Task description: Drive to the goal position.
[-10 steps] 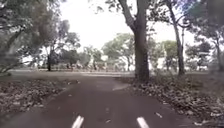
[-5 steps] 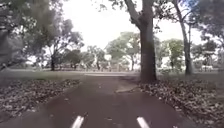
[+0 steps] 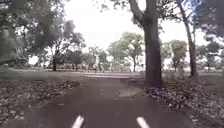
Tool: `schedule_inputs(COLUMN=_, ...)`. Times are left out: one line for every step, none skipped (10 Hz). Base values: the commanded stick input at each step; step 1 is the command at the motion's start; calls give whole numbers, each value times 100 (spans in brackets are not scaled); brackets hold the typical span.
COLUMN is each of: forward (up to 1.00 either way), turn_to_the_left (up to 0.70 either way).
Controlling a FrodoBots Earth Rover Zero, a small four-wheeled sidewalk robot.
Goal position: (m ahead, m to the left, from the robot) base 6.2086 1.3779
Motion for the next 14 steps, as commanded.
schedule_inputs(forward=60, turn_to_the_left=15)
schedule_inputs(forward=60, turn_to_the_left=15)
schedule_inputs(forward=60, turn_to_the_left=15)
schedule_inputs(forward=60, turn_to_the_left=11)
schedule_inputs(forward=60, turn_to_the_left=6)
schedule_inputs(forward=60, turn_to_the_left=2)
schedule_inputs(forward=60, turn_to_the_left=0)
schedule_inputs(forward=60, turn_to_the_left=0)
schedule_inputs(forward=60, turn_to_the_left=0)
schedule_inputs(forward=60, turn_to_the_left=0)
schedule_inputs(forward=60, turn_to_the_left=0)
schedule_inputs(forward=60, turn_to_the_left=0)
schedule_inputs(forward=60, turn_to_the_left=0)
schedule_inputs(forward=60, turn_to_the_left=0)
